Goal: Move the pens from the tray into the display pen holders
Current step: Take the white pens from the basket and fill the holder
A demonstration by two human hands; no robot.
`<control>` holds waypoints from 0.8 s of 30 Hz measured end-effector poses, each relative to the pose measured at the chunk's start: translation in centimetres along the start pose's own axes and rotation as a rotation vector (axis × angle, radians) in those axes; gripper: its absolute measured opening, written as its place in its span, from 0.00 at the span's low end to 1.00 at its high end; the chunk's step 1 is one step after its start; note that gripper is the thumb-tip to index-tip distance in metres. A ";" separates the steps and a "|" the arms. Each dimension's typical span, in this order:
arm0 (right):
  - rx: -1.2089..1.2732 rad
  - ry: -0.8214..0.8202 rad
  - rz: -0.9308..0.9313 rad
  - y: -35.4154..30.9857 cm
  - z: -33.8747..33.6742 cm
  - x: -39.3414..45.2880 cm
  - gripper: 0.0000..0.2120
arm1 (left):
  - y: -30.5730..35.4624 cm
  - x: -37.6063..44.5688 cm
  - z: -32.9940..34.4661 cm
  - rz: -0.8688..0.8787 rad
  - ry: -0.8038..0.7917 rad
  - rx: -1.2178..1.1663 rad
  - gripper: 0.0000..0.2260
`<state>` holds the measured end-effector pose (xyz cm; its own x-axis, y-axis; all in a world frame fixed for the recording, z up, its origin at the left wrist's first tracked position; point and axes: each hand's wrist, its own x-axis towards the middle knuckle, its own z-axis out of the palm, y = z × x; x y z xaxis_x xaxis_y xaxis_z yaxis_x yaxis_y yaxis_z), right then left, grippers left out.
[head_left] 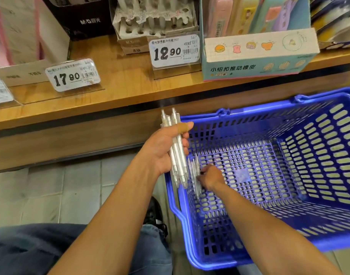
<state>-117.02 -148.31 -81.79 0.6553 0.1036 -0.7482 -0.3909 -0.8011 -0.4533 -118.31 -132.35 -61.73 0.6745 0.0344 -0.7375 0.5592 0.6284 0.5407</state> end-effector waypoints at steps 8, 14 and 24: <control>-0.317 0.017 -0.052 -0.7 1.2 -0.5 0.08 | 0.0 -0.1 0.1 0.007 0.001 0.024 0.06; -0.043 -0.041 -0.006 -0.9 -2.0 -1.6 0.18 | 0.1 -0.2 0.4 -0.004 -0.002 0.012 0.08; 0.624 0.017 -0.354 -3.2 -9.0 -11.6 0.12 | -0.1 -0.8 1.1 0.011 0.033 -0.007 0.04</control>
<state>-117.60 -152.27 -67.31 0.8188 0.2817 -0.5002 -0.4467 -0.2345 -0.8634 -118.33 -133.26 -60.77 0.6642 0.0671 -0.7445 0.5481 0.6335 0.5461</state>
